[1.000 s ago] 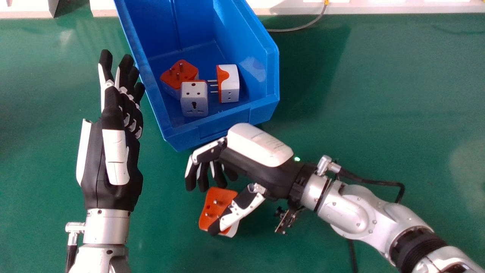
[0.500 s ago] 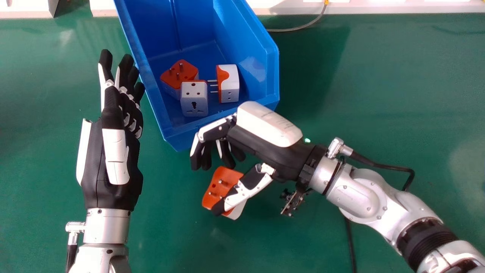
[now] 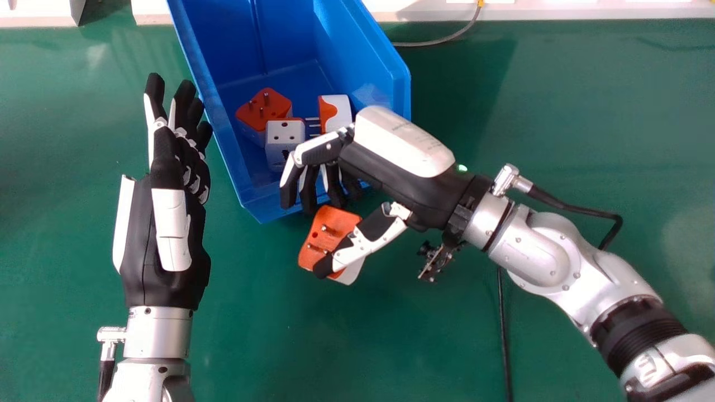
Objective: Pick all objects and put in blue box
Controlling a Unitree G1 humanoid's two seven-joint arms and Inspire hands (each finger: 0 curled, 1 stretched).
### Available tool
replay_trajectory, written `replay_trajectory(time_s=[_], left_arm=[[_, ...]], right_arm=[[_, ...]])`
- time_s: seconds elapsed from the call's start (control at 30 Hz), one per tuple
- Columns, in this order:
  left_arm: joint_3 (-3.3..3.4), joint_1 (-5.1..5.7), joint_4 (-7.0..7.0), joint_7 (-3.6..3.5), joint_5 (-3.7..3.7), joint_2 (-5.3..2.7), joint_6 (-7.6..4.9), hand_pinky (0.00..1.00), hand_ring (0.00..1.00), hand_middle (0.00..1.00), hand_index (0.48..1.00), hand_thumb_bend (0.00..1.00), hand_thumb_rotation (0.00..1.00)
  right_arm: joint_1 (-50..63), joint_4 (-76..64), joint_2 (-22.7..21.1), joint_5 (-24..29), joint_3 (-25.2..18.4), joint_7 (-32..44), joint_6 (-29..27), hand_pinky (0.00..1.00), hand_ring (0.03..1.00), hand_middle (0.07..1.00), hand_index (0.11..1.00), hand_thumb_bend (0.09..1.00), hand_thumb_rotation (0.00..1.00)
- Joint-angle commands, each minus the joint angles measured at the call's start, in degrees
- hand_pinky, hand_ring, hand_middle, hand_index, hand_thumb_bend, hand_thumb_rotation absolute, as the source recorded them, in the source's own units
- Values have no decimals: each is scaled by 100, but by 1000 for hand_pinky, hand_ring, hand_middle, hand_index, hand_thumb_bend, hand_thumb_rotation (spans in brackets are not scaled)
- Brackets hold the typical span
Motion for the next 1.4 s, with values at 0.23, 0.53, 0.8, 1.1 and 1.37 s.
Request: replay_trajectory(time_s=[0.23,0.53,0.8,1.1,1.37], left_arm=[[-12,-56,-10,-48,22,13,-110,1000,1000,1000,1000,839,1000],[-13,-80,17,-56,12,14,-101,1000,1000,1000,1000,845,1000],[-3,-95,55,-59,7,17,-126,1000,1000,1000,1000,847,1000],[-3,-73,60,-63,6,15,-153,1000,1000,1000,1000,847,1000],[-9,-54,60,-66,8,6,-170,1000,1000,1000,1000,845,1000]], right_arm=[[-711,-10,83,224,-269,-96,-143,234,291,434,515,526,0],[-1124,53,139,-155,-283,-614,29,162,218,450,499,529,0],[-1542,350,185,-371,-218,-1028,105,86,140,322,488,525,72],[-2187,945,322,40,-338,-587,311,120,173,302,485,521,108],[-2639,1426,414,235,-403,-225,684,235,279,406,512,518,44]])
